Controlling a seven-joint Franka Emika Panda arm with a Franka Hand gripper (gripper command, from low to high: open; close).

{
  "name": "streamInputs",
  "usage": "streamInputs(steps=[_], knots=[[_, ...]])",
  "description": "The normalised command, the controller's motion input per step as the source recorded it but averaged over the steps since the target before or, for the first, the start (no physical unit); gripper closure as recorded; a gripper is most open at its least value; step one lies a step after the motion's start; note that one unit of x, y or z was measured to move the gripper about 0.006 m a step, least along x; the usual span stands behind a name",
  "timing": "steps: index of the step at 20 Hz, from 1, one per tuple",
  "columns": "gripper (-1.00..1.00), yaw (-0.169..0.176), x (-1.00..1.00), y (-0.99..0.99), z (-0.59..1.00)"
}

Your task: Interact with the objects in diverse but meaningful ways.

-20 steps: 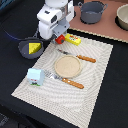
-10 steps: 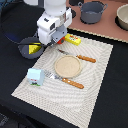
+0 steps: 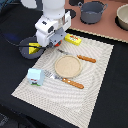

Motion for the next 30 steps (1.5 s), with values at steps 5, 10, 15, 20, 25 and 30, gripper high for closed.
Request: streamInputs(steps=[5, 10, 15, 20, 25, 30], knots=[[1.00, -0.013, 0.62, 0.59, 1.00], [1.00, -0.012, 0.61, 0.69, 1.00], [1.00, -0.004, 0.57, 0.78, 1.00], [1.00, -0.001, 0.61, 0.79, 1.00], [1.00, 0.000, 0.65, 0.80, 0.78], [1.00, 0.000, 0.70, 0.77, 0.71]])
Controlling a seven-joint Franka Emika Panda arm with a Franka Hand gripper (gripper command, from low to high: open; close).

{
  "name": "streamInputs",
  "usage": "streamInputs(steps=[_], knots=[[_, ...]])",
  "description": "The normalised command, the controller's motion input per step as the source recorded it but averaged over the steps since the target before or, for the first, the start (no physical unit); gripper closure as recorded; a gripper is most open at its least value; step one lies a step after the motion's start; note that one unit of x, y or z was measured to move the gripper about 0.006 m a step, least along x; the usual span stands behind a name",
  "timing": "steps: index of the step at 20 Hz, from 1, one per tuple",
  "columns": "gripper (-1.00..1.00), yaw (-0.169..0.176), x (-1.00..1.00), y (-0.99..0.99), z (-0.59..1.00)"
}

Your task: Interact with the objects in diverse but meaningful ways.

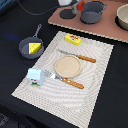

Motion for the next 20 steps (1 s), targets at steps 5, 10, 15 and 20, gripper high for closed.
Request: streamInputs(steps=[5, 10, 15, 20], knots=[[1.00, 0.000, 0.73, 0.71, 0.45], [1.00, -0.001, 0.69, 0.69, 0.12], [1.00, -0.012, 0.70, 0.66, 0.01], [1.00, -0.011, 0.67, 0.63, 0.00]])
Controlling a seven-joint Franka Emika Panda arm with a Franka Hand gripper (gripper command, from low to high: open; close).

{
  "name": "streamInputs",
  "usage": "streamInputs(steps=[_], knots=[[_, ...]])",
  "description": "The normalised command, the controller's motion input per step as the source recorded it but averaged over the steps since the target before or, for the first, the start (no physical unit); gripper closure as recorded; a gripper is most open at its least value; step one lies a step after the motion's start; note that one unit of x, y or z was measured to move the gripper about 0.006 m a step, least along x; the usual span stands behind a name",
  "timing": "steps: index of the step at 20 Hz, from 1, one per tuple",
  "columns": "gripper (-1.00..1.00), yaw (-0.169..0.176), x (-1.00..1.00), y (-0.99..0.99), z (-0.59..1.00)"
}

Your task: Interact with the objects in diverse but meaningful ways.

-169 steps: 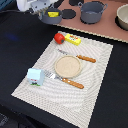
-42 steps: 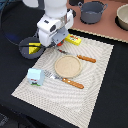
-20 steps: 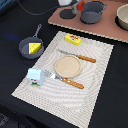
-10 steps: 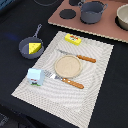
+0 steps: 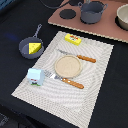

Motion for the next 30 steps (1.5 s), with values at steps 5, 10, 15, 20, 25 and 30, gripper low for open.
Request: streamInputs(steps=[5, 10, 15, 20, 25, 30], knots=[[1.00, -0.003, 0.58, 0.58, 0.00], [1.00, 0.000, 0.47, 0.50, 0.04], [-1.00, 0.000, 0.39, 0.45, 0.87], [-1.00, 0.000, 0.25, 0.37, 0.86], [-1.00, 0.000, 0.19, 0.32, 0.96], [-1.00, 0.000, 0.17, -0.03, 0.26]])
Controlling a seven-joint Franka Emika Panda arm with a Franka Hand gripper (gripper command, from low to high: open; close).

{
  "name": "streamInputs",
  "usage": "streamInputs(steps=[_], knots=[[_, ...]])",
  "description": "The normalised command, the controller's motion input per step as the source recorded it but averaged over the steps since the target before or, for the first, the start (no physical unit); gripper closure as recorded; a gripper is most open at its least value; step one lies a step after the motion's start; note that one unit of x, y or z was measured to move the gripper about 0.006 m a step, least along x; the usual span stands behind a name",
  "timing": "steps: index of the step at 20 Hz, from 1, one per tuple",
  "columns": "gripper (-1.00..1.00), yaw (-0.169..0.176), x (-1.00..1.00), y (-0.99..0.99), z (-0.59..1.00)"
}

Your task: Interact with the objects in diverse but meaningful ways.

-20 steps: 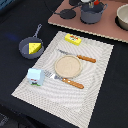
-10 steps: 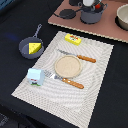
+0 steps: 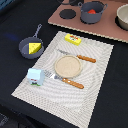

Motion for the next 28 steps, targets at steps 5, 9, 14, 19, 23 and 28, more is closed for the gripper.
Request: streamInputs(steps=[5, 9, 14, 19, 23, 28], knots=[[-1.00, -0.002, 0.29, -0.22, -0.01], [-1.00, -0.023, 0.27, -0.22, -0.10], [-1.00, -0.013, 0.18, -0.23, -0.16], [-1.00, 0.002, -0.11, -0.31, -0.28], [-1.00, 0.005, -0.33, -0.33, -0.32], [-1.00, 0.007, -0.40, -0.32, -0.27]])
